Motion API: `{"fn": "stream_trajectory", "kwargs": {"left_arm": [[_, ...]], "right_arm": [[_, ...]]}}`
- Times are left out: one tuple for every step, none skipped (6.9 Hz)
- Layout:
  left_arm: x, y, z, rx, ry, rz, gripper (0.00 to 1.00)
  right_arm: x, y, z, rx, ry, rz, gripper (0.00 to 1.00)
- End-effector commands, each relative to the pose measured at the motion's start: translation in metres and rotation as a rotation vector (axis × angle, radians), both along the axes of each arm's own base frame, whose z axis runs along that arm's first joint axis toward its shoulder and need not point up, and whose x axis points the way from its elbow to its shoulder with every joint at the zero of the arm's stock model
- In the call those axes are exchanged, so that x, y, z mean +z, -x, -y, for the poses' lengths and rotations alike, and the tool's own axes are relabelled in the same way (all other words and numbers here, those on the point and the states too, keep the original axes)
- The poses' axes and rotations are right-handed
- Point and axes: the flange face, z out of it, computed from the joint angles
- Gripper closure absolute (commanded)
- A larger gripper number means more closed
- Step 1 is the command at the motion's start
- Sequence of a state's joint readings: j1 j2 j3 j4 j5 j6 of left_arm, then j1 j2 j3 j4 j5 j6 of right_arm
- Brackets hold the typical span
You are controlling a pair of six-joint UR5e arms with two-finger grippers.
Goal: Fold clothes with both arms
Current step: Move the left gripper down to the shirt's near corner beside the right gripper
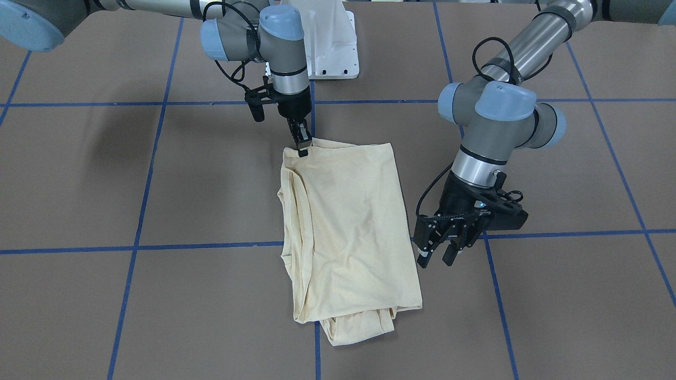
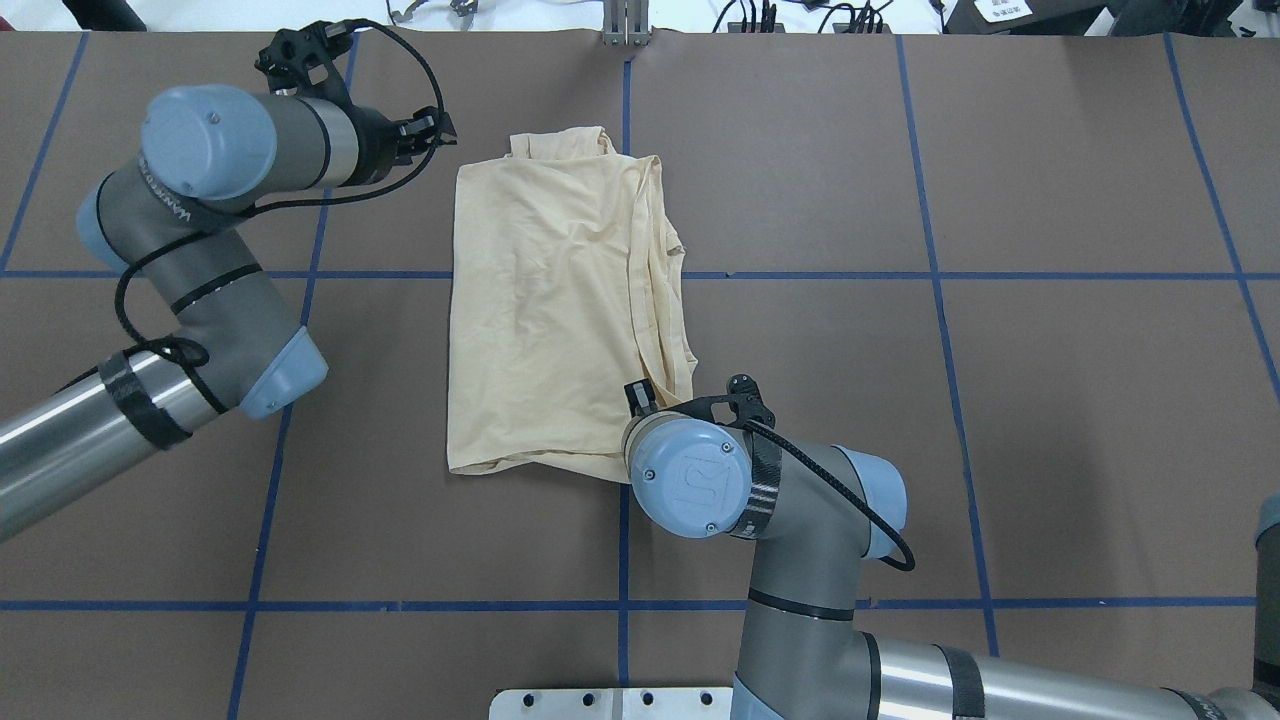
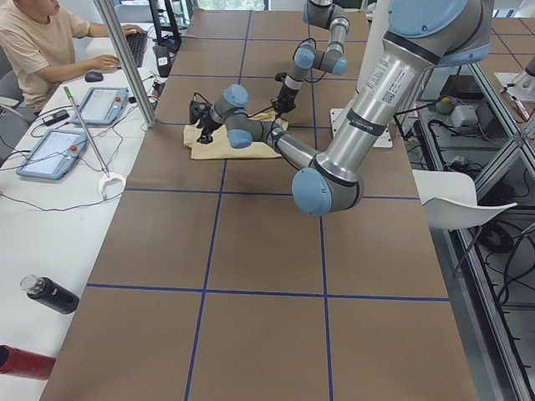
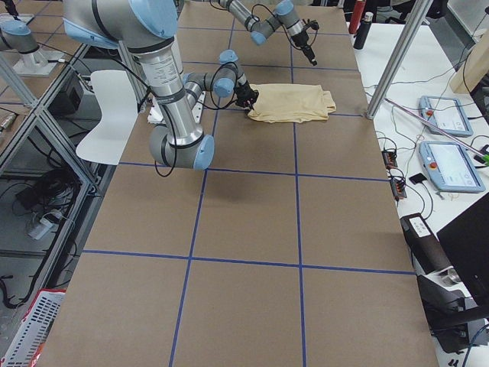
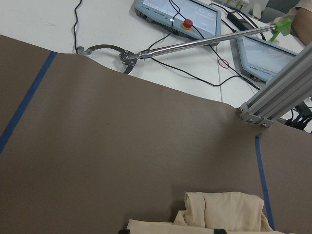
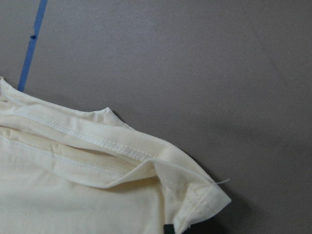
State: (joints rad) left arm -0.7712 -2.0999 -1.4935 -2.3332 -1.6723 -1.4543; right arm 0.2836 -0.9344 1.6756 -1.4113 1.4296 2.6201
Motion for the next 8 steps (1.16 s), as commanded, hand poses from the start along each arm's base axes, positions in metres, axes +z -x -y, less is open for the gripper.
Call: {"fn": "stream_trajectory", "kwargs": {"left_arm": [[-0.003, -0.032, -0.102, 0.059, 0.179, -0.172, 0.34], [-0.002, -0.051, -0.159, 0.071, 0.238, -0.185, 0.34], [-0.015, -0.063, -0.189, 0.079, 0.339, -0.196, 0.34], [-0.013, -0.078, -0.212, 0.095, 0.381, -0.186, 0.34], [0.007, -0.092, -0.232, 0.086, 0.386, -0.142, 0.35], [0.021, -0.085, -0.237, 0.070, 0.402, -0.125, 0.39], [0.036, -0.080, -0.239, 0.056, 0.426, -0.113, 0.39], [0.033, -0.075, -0.241, 0.059, 0.426, -0.121, 0.39]], "right_arm": [[-0.003, -0.007, -0.002, 0.000, -0.003, 0.011, 1.00], [-0.002, -0.007, -0.002, 0.000, -0.003, 0.012, 1.00], [-0.002, -0.007, -0.002, 0.000, -0.003, 0.012, 1.00], [-0.004, -0.007, -0.002, 0.000, -0.004, 0.013, 1.00], [-0.002, -0.007, -0.002, 0.000, -0.003, 0.012, 1.00], [-0.005, -0.007, -0.002, -0.001, -0.003, 0.015, 1.00], [-0.004, -0.007, -0.002, -0.001, -0.003, 0.013, 1.00], [-0.002, -0.007, -0.002, -0.001, -0.002, 0.012, 1.00]]}}
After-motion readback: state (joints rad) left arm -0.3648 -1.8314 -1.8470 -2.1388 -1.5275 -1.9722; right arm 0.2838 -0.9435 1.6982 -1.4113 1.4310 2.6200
